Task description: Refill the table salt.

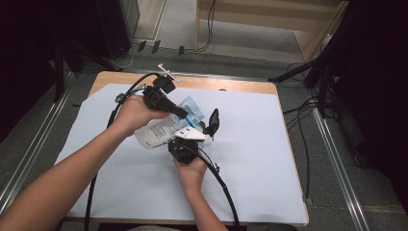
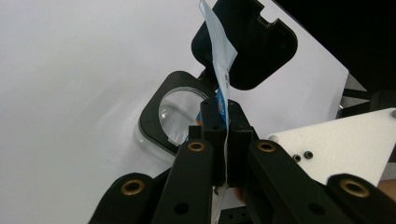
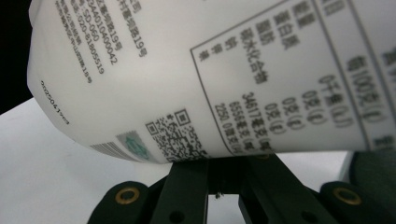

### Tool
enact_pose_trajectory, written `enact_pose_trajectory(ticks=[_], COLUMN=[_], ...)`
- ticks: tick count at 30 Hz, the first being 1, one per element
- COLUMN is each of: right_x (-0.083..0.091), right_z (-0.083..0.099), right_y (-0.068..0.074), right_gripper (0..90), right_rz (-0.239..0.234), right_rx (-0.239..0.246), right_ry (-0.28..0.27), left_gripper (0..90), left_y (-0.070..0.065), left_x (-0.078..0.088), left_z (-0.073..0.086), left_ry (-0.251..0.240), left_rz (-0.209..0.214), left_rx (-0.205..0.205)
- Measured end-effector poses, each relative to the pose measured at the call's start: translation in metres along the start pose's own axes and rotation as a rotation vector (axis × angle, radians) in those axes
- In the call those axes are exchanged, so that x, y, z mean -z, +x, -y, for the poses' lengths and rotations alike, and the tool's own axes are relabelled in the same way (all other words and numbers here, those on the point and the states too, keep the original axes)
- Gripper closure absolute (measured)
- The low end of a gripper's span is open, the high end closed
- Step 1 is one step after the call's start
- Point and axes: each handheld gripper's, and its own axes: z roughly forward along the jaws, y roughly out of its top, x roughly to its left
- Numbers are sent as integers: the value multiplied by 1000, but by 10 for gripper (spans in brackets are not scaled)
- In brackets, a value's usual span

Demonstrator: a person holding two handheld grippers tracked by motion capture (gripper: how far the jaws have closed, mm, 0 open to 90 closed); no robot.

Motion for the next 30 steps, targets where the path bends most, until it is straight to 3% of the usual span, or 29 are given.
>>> enact_pose_trajectory(ticks=[30], right_x=[-3], right_z=[-6], right_y=[-2], right_gripper=[900], right_rz=[-18], right_rx=[-50], right_ry=[-20], left_gripper=[900], left_y=[-3], left_x=[-12], left_z=[-15], left_ry=[44], left_rz=[-43], left_rx=[-12])
